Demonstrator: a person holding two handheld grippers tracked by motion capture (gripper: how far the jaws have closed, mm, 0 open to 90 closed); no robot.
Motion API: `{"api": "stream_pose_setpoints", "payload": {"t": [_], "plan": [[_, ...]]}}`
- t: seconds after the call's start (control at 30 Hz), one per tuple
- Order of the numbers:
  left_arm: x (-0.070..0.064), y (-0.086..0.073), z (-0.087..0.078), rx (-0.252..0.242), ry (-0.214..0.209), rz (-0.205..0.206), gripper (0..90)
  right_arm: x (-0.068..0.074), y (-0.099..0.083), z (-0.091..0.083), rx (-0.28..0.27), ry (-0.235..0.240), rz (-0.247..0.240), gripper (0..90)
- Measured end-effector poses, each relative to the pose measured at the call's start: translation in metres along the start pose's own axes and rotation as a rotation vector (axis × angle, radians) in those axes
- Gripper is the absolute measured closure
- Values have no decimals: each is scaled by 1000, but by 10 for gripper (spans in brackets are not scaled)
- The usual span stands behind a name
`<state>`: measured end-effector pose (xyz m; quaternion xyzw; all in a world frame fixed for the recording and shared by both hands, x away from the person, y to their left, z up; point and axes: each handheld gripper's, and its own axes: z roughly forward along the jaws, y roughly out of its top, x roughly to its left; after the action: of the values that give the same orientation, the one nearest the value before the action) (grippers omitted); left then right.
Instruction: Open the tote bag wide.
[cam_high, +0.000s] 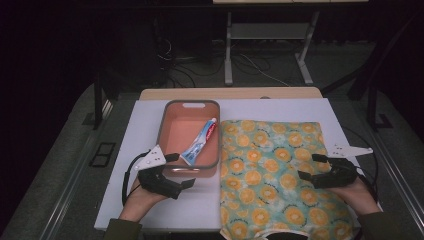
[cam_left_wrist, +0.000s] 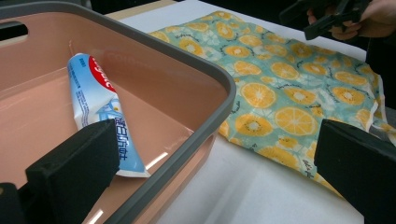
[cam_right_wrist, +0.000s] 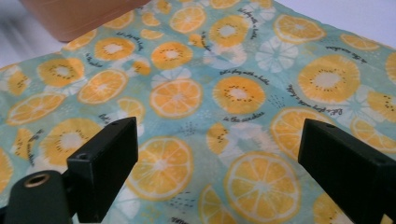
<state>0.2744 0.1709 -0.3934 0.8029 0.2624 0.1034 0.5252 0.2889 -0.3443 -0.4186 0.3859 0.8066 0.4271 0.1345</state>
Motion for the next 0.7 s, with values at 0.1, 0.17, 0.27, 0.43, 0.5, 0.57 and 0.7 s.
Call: {"api": "stream_pose_setpoints", "payload": {"t": [0.1,0.17,0.27,0.43,0.5,0.57,0.7], "plan": [[1,0,0,1,4,-3,0,-6,2,4,11,-15,8,119],[1,-1,-1,3,2,-6,0,-13,4,8,21,-29,18,119],[1,-1,-1,3,3,-6,0,-16,5,9,29,-44,17,119],[1,-1,0,2,4,-6,0,-27,4,11,59,-92,27,119],[0,0,1,0,2,-7,0,-39,2,11,69,-130,44,119],[0,-1,1,1,3,-5,0,-47,0,10,74,-150,57,119],[1,-1,1,0,3,-9,0,-57,-3,10,88,-177,74,119]]}}
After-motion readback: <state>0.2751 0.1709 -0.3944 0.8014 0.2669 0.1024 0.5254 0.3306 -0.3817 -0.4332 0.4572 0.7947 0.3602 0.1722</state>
